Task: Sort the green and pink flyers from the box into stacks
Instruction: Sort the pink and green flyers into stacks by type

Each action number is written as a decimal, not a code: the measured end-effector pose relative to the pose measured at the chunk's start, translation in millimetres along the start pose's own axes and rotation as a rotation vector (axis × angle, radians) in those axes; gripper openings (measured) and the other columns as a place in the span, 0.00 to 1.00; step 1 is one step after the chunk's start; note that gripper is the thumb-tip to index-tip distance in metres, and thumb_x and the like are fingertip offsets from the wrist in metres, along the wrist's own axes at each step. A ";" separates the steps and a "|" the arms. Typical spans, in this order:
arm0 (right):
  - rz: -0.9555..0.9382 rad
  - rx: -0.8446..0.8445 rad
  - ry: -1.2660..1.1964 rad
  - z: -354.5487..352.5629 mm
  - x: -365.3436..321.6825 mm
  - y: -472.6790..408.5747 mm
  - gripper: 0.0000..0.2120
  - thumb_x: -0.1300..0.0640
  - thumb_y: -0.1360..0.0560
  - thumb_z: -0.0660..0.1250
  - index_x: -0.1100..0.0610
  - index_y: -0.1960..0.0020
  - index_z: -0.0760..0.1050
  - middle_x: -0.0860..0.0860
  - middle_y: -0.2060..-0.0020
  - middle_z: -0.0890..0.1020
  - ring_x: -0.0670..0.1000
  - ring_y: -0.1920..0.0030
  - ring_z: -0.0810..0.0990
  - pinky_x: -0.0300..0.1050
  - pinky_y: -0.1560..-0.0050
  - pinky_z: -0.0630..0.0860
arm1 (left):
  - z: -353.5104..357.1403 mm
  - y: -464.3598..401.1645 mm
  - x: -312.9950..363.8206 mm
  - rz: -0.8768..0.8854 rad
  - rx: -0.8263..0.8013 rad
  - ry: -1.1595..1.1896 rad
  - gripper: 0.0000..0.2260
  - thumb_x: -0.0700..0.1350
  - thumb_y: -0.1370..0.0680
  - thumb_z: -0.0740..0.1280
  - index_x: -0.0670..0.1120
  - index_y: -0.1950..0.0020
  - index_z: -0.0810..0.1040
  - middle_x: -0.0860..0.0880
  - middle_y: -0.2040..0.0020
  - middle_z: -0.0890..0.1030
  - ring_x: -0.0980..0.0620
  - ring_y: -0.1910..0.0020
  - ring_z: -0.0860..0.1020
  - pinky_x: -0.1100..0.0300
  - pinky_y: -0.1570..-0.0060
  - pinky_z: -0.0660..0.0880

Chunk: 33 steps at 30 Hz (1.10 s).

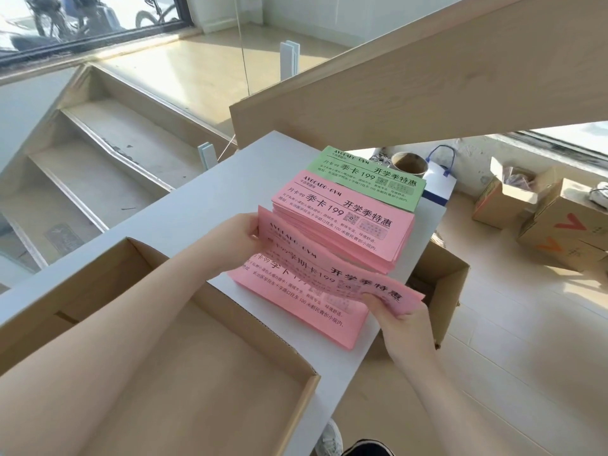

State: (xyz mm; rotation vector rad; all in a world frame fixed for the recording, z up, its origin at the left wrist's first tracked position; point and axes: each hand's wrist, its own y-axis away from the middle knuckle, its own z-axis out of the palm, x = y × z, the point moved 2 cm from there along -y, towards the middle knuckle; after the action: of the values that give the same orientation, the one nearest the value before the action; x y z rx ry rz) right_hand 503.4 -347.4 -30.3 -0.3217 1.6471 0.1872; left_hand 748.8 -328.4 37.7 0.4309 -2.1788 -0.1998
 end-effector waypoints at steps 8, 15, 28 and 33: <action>0.209 -0.091 -0.005 -1.5 -15.0 -0.6 0.08 0.59 0.25 0.66 0.47 0.49 0.77 0.39 0.57 0.84 0.39 0.57 0.82 0.33 0.63 0.77 | -9.6 -10.8 -6.9 -0.113 0.038 0.054 0.08 0.39 0.22 0.63 0.45 0.44 0.74 0.46 0.51 0.83 0.49 0.57 0.81 0.58 0.54 0.76; 0.439 -0.199 0.213 -4.4 -1.3 -3.9 0.06 0.60 0.24 0.66 0.55 0.48 0.77 0.51 0.59 0.85 0.41 0.75 0.78 0.32 0.76 0.68 | -0.4 -26.3 -24.8 -0.178 -0.007 -0.323 0.12 0.41 0.23 0.63 0.47 0.40 0.74 0.46 0.51 0.81 0.48 0.58 0.78 0.58 0.58 0.74; 0.401 -0.218 0.849 -5.1 -0.4 5.0 0.37 0.34 0.36 0.70 0.52 0.36 0.63 0.46 0.48 0.78 0.48 0.53 0.77 0.36 0.66 0.70 | 3.7 -20.8 -38.0 -0.309 -0.307 -0.807 0.26 0.56 0.32 0.74 0.44 0.44 0.68 0.47 0.51 0.74 0.48 0.54 0.73 0.61 0.62 0.69; 0.354 -0.250 0.697 16.7 14.3 9.6 0.53 0.37 0.47 0.77 0.45 0.32 0.51 0.40 0.40 0.75 0.48 0.42 0.78 0.50 0.43 0.77 | 13.1 -24.2 -37.2 -0.264 -0.322 -0.856 0.27 0.53 0.33 0.75 0.43 0.42 0.68 0.49 0.52 0.74 0.49 0.54 0.73 0.59 0.57 0.70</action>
State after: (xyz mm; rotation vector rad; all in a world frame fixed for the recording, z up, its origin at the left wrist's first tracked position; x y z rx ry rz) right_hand 515.0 -334.5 -46.8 -0.2984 2.3746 0.6027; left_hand 764.5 -337.1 -5.0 0.5011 -2.8280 -1.0221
